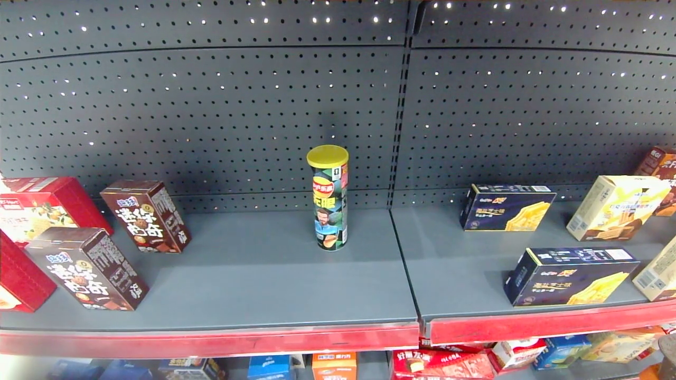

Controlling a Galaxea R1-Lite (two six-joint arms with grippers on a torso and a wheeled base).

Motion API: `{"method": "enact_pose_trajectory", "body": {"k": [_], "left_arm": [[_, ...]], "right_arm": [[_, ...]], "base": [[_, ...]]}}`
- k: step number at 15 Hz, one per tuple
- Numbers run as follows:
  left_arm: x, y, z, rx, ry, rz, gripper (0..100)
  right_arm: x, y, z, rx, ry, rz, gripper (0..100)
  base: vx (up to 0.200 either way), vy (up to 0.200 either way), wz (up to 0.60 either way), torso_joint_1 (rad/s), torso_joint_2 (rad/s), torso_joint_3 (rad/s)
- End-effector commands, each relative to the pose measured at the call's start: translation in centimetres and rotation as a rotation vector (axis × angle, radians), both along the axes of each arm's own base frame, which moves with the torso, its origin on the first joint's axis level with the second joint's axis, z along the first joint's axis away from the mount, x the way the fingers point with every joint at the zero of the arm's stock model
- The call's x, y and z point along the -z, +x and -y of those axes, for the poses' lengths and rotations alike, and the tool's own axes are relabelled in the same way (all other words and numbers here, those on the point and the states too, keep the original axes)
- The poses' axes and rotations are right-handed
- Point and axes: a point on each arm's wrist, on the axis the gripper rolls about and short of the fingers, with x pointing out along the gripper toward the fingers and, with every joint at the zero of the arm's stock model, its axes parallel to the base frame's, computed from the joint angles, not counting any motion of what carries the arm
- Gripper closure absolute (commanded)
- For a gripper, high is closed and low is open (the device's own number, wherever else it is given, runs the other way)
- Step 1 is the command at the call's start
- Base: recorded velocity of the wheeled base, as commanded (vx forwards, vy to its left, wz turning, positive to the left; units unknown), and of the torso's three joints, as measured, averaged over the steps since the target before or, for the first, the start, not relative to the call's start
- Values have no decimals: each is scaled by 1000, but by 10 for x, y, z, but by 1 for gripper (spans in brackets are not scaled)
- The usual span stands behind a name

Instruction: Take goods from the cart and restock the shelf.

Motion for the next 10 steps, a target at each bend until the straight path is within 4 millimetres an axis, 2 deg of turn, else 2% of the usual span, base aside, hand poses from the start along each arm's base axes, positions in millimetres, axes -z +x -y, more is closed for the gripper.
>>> {"method": "enact_pose_trajectory", "body": {"k": [1,2,3,4,5,7,9,10], "left_arm": [[0,1,0,1,0,-12,0],[-1,1,0,3,3,-3,0],[-19,-2,0,32,-7,49,0],[-66,-3,0,72,-47,86,0],[-116,5,0,90,-121,120,0],[-167,16,1,95,-107,170,0],[-199,31,2,88,-63,177,0],[-201,33,2,87,-59,176,0]], "right_arm": [[-10,-21,-2,50,-7,111,100],[-10,-25,-2,56,-9,127,100],[-9,-29,-2,58,-14,147,100],[-10,-32,-3,71,-16,165,100],[-14,-36,-4,103,-19,185,100],[-20,-39,-4,97,-20,199,100],[-25,-42,-4,77,-16,178,100],[-25,-42,-4,73,-15,172,100]], "base": [[0,0,0,0,0,0],[0,0,0,0,0,0],[0,0,0,0,0,0],[0,0,0,0,0,0],[0,0,0,0,0,0],[0,0,0,0,0,0],[0,0,0,0,0,0],[0,0,0,0,0,0]]}}
